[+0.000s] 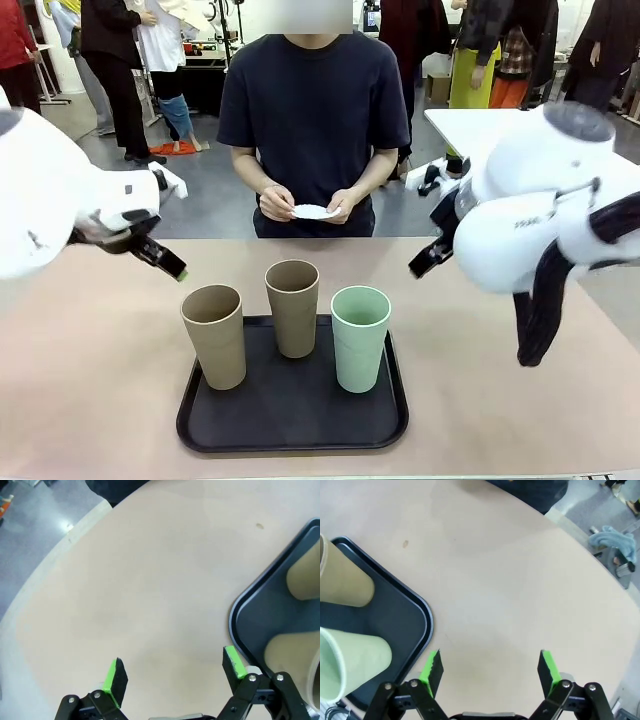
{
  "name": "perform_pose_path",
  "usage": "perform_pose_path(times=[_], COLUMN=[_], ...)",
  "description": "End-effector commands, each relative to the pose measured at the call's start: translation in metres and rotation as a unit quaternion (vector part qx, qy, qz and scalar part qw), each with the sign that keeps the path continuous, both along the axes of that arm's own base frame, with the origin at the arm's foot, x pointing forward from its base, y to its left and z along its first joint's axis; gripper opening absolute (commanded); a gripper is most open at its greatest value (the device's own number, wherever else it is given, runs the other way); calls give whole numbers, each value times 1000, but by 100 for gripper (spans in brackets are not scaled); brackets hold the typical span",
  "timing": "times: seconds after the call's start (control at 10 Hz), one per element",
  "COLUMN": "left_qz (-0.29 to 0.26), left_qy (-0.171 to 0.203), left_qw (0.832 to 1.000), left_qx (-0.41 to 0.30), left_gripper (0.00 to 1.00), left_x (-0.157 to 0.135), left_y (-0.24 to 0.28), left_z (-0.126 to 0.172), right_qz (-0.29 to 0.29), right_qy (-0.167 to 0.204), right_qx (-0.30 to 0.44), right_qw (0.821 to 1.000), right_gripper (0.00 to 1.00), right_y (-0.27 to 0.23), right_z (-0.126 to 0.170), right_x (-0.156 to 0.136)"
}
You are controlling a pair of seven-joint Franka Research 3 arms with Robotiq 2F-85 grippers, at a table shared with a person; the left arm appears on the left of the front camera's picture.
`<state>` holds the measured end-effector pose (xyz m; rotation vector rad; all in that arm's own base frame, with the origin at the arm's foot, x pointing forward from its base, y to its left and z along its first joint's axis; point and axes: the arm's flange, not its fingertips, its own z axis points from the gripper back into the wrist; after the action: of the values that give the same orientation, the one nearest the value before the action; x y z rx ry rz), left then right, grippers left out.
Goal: Place coasters on the table and set cups on them.
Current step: Pick up one Reusable plastic cup and place it on a coaster set by the human.
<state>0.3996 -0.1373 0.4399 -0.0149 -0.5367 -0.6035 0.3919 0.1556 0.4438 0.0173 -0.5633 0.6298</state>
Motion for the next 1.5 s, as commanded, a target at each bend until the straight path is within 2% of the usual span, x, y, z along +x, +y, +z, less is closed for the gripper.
perform_pose_path(times=[0.0,0.2,0.3,0.4,0.7,0.8,0.9,1.0,1.1,1.2,1.3,1.4], left_qz=[-34,-44,-46,-30,-30,-33,-29,-31,-10,-2,32,73], left_qy=[9,5,1,3,3,7,28,79,96,140,172,203], left_qw=[999,999,999,999,999,999,976,924,873,810,770,756], left_qx=[25,22,28,17,17,22,-215,-374,-478,-569,-613,-617], left_gripper=[100,100,100,100,100,100,100,100,100,100,100,100], left_x=[-21,-46,-51,-40,-40,-45,-29,-28,-26,-21,-17,-12], left_y=[4,4,2,4,4,4,22,46,71,96,126,153], left_z=[68,103,112,96,96,104,120,130,140,145,138,131], right_qz=[-17,-29,-36,-13,-13,-17,-19,-29,-25,-35,-41,-52], right_qy=[-6,-34,-38,-28,-28,-27,49,122,173,218,255,283], right_qx=[-11,-18,-30,-6,-6,-12,151,293,402,498,542,554], right_qw=[1000,999,998,1000,1000,999,987,948,899,839,800,781], right_gripper=[100,100,100,100,100,100,100,100,100,100,100,100], right_y=[-11,-17,-18,-20,-20,-22,-53,-90,-124,-159,-192,-219], right_z=[71,123,133,110,110,121,129,131,128,120,108,96], right_x=[-31,-64,-72,-50,-50,-61,-44,-33,-21,-10,-5,-7])
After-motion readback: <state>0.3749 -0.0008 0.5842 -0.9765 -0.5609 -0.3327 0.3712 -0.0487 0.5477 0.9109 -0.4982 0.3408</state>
